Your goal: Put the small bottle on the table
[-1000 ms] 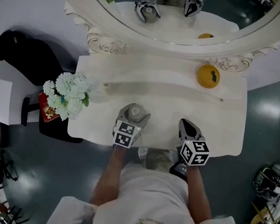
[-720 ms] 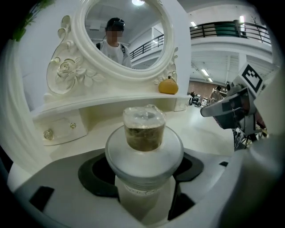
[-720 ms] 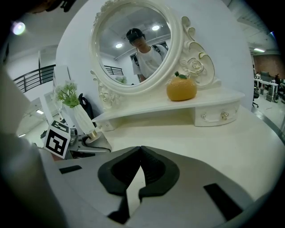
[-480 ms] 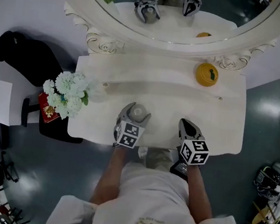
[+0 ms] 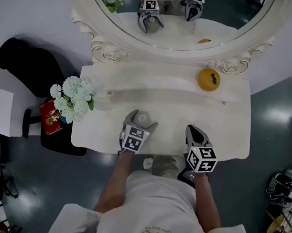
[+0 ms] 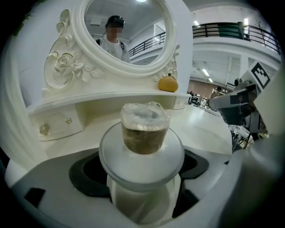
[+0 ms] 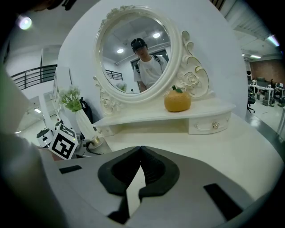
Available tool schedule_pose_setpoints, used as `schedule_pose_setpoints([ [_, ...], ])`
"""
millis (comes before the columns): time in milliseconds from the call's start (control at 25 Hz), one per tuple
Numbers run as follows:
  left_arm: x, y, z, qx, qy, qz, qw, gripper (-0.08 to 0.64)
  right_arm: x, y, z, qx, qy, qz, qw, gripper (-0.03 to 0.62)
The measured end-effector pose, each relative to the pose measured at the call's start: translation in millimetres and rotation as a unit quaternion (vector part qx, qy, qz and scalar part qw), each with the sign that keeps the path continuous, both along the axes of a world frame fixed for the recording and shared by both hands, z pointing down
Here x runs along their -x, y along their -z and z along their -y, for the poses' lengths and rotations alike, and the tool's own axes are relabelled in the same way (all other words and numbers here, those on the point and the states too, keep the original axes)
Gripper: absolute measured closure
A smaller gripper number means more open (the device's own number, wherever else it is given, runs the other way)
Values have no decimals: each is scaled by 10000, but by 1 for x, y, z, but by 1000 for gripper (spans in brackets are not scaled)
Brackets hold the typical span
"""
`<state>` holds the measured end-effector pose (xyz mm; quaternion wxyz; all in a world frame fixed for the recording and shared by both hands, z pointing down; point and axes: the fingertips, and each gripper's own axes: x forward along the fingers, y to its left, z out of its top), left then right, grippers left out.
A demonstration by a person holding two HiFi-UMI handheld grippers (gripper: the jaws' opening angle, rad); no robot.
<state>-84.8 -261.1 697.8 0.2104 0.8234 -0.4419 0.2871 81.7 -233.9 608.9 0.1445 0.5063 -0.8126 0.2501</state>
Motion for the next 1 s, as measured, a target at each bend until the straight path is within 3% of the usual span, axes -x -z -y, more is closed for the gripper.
schedule_pose_setpoints([
  [320, 6, 6, -12, 165, 209, -210, 9994, 43, -1, 27, -4, -327, -89, 27, 9994, 580],
  [520, 19, 22, -25, 237, 414, -642, 9968, 78, 8, 42, -9, -549, -57, 183, 9983, 580],
  [760, 35, 55, -40, -47, 546, -999, 9935, 103, 31, 55, -24, -781, 162, 285, 9964, 580],
  [1000, 42, 81, -60, -156, 486, -1208, 9914, 205, 47, 62, -41, -892, 259, 355, 9950, 580],
])
